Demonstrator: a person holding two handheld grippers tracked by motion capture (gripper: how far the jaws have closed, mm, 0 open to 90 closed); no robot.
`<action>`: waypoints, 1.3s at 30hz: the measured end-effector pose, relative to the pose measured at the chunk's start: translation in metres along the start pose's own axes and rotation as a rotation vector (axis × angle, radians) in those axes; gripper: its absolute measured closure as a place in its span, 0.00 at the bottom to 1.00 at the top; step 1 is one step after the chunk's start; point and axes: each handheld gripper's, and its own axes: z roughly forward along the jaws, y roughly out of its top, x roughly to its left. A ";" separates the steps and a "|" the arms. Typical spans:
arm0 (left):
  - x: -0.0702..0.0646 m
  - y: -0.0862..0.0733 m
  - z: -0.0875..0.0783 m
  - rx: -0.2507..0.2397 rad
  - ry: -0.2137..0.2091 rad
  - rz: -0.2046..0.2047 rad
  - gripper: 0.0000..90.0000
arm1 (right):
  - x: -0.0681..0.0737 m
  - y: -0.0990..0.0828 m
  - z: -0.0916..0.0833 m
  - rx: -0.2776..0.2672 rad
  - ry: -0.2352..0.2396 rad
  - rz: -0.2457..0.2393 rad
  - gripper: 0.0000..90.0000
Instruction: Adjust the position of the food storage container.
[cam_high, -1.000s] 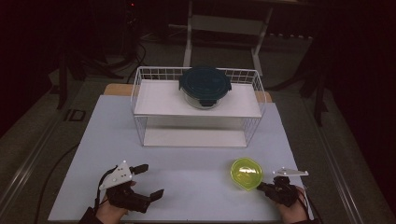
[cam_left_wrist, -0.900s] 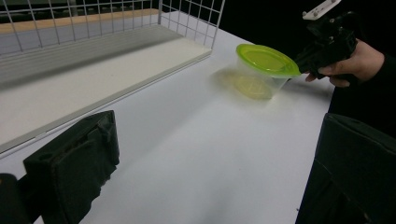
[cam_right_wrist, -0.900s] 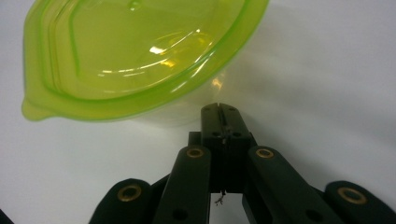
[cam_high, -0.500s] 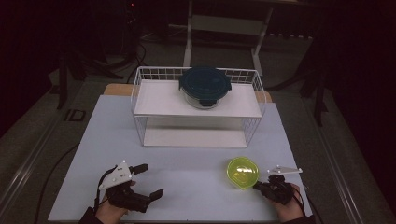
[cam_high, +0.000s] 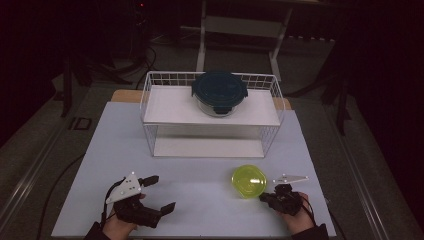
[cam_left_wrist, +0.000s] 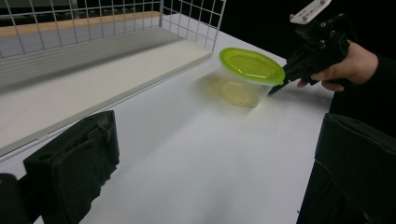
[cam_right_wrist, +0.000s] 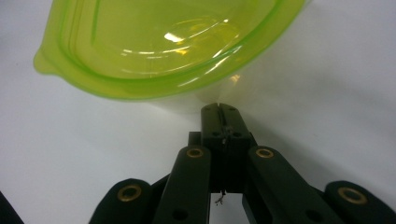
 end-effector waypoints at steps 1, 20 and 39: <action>0.000 0.000 0.000 0.001 0.000 -0.001 0.00 | 0.001 0.001 0.001 0.002 0.004 -0.005 1.00; 0.000 -0.001 0.000 0.001 -0.001 -0.001 0.00 | -0.028 0.020 0.007 -0.028 -0.079 0.057 1.00; 0.000 0.000 -0.001 -0.001 -0.003 -0.002 0.00 | 0.003 0.024 0.019 0.009 0.036 0.010 1.00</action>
